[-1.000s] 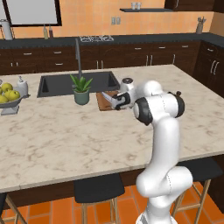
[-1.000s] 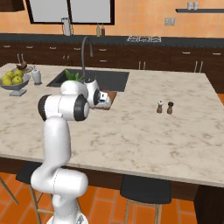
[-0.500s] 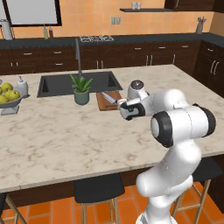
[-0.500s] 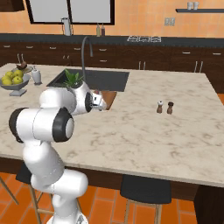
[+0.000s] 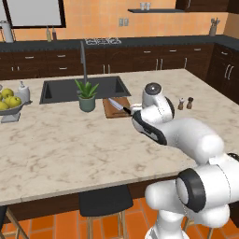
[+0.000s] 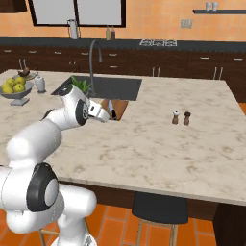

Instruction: Pick up the knife from the drawer and place it on the cutting board. Then place the meat from the plate to the cutting board.

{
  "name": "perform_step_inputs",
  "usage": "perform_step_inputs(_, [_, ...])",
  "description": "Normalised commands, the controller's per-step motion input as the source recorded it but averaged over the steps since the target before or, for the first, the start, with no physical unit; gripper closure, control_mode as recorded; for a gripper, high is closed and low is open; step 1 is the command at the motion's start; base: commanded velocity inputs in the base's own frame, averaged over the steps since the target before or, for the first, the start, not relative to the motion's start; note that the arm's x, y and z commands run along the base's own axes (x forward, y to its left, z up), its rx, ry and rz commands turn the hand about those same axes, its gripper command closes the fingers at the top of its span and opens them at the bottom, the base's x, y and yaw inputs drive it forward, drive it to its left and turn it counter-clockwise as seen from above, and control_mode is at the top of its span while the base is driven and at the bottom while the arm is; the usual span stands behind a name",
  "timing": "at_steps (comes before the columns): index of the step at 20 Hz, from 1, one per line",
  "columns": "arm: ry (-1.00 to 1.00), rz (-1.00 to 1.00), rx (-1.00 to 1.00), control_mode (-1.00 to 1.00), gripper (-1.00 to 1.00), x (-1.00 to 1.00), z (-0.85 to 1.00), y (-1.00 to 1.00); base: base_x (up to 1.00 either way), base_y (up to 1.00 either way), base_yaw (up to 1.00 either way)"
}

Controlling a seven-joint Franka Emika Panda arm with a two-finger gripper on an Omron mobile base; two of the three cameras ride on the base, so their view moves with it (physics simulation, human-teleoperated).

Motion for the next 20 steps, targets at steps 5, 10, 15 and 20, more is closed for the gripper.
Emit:
perform_step_inputs(5, [0.07, -0.11, 0.0, -1.0, -1.0, -0.51, 0.94, 0.0, 0.0, 0.0, 0.0])
perform_step_inputs(10, [0.14, -0.07, 0.0, -1.0, -1.0, -0.07, 0.72, 0.01, 0.0, 0.0, 0.0])
perform_step_inputs(15, [0.0, 0.0, -0.01, 1.0, -1.0, -0.08, 0.0, 0.06, -0.77, 0.49, 0.13])
perform_step_inputs(20, [0.0, 0.0, 0.0, 1.0, -1.0, 0.0, 0.0, 0.0, -0.91, 0.98, 0.18])
